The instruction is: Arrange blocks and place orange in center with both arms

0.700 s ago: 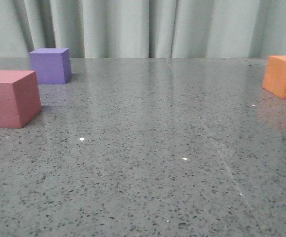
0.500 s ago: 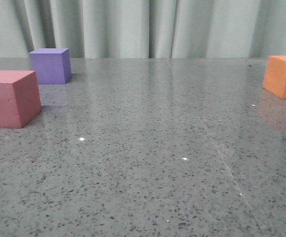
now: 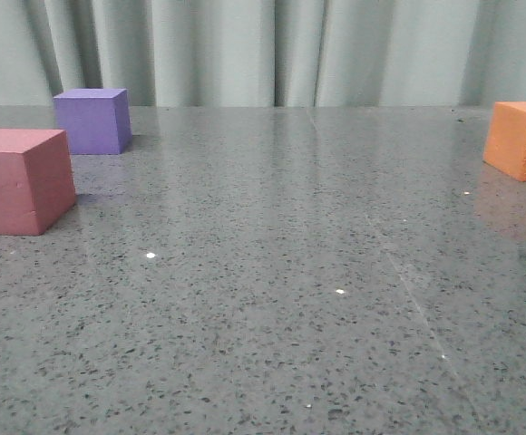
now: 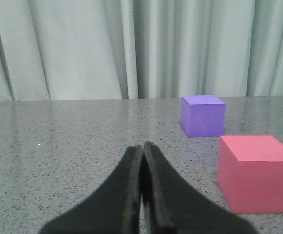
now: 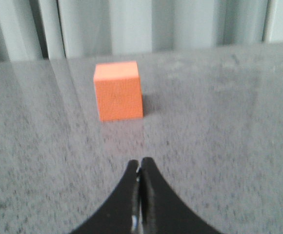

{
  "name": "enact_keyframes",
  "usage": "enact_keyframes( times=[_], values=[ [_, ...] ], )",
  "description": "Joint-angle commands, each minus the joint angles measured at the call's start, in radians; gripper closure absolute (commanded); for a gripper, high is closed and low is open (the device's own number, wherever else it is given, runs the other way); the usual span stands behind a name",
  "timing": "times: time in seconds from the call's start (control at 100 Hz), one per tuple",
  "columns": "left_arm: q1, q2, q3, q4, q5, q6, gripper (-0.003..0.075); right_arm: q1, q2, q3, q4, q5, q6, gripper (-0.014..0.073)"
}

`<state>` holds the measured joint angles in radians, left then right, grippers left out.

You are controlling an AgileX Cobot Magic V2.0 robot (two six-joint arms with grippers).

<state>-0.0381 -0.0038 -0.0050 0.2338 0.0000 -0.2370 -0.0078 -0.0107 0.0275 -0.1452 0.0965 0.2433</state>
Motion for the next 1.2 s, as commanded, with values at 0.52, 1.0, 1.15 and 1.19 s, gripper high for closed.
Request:
enact_keyframes(
  times=[0.52, 1.0, 1.15, 1.19],
  values=[
    [-0.005, -0.031, 0.055, -0.003, -0.074, -0.002, 0.0739, -0.005, -0.015, -0.075, -0.016, -0.261, -0.012, 0.0662],
    [-0.005, -0.031, 0.055, -0.003, -0.074, -0.002, 0.0739, -0.005, 0.453, -0.782, -0.014, 0.584, -0.012, 0.0662],
    [-0.005, -0.031, 0.055, -0.003, -0.074, -0.002, 0.0739, -0.005, 0.603, -0.900, 0.035, 0.729, -0.012, 0.0662],
    [-0.005, -0.031, 0.055, -0.003, -0.074, -0.002, 0.0739, -0.005, 0.632, -0.916, 0.055, 0.752, -0.012, 0.0662]
  ],
)
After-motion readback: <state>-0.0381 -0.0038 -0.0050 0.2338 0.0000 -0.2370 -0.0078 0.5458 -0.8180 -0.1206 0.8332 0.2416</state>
